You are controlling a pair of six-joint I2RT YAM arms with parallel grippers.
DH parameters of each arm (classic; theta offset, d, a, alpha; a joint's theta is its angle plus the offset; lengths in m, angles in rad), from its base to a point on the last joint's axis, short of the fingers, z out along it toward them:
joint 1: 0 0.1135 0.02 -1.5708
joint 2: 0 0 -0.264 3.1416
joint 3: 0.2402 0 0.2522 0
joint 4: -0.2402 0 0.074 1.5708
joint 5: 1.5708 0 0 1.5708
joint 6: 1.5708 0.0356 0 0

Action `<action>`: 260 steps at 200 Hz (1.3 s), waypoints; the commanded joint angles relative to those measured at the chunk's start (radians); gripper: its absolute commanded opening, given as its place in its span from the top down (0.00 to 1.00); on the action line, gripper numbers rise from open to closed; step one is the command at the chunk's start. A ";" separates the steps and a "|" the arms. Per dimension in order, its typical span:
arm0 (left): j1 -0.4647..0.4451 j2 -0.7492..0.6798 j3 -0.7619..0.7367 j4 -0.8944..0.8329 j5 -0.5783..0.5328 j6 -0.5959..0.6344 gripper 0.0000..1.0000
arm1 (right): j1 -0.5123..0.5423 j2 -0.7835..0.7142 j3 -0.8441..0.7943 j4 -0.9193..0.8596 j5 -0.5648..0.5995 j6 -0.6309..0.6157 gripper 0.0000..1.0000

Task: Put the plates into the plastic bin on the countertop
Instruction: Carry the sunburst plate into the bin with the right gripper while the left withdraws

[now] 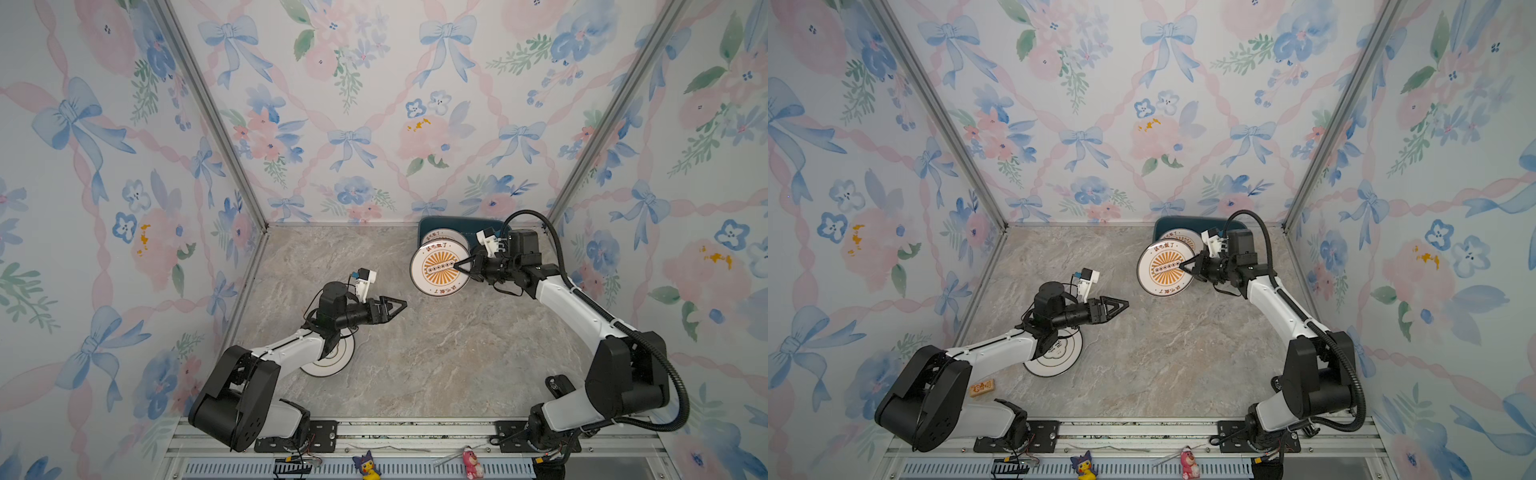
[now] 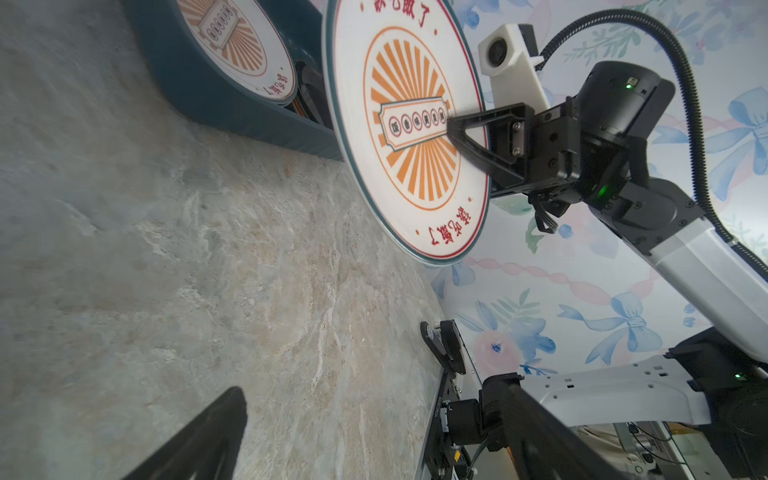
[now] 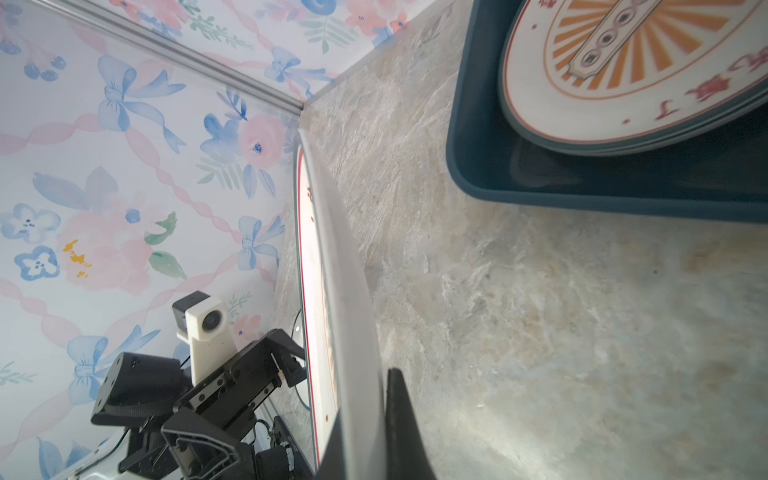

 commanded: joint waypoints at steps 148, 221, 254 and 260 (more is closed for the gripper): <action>0.006 -0.105 0.090 -0.361 -0.142 0.234 0.02 | -0.166 0.456 0.371 0.025 0.020 0.112 1.00; 0.021 -0.113 0.097 -0.387 -0.143 0.246 0.02 | -0.168 0.575 0.444 0.043 0.039 0.146 1.00; 0.024 -0.102 0.103 -0.389 -0.136 0.248 0.02 | -0.167 0.614 0.472 0.035 0.054 0.151 1.00; 0.026 -0.100 0.106 -0.389 -0.136 0.250 0.02 | -0.168 0.620 0.476 0.035 0.054 0.152 1.00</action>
